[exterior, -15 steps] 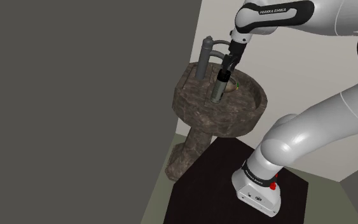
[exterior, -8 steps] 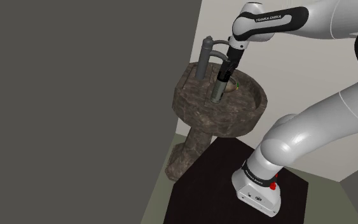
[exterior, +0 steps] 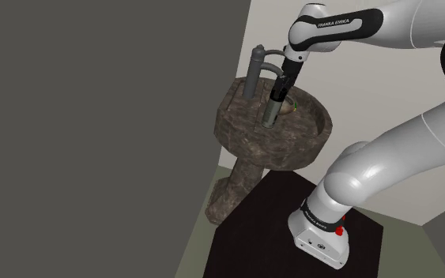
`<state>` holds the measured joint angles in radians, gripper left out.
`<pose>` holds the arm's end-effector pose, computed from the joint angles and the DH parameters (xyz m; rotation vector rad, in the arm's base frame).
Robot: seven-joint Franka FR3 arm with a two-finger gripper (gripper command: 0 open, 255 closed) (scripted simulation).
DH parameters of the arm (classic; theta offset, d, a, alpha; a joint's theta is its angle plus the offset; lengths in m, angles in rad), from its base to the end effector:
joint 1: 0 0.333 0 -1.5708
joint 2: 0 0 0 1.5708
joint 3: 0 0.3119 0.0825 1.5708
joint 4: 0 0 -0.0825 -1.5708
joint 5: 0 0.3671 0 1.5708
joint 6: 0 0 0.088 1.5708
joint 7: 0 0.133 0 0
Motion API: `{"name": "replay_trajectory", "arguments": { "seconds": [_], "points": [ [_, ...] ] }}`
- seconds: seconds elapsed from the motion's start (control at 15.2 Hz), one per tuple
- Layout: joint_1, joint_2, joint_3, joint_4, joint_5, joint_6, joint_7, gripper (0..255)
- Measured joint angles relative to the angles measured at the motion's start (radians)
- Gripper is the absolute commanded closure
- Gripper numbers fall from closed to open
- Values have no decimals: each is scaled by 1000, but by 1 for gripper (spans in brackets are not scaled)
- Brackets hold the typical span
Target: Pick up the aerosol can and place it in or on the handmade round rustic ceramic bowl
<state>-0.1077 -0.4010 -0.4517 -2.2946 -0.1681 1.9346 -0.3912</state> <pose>0.3499 -0.2488 0.4659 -3.1308 0.1218 -0.0230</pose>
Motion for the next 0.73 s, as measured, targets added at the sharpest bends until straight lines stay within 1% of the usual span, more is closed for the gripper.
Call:
{"name": "replay_trajectory", "arguments": {
  "seconds": [0.46,0.73],
  "points": [
    [0,0,0,0,0,0,0,255],
    [1,-10,8,33,1,-43,4,255]
  ]
}}
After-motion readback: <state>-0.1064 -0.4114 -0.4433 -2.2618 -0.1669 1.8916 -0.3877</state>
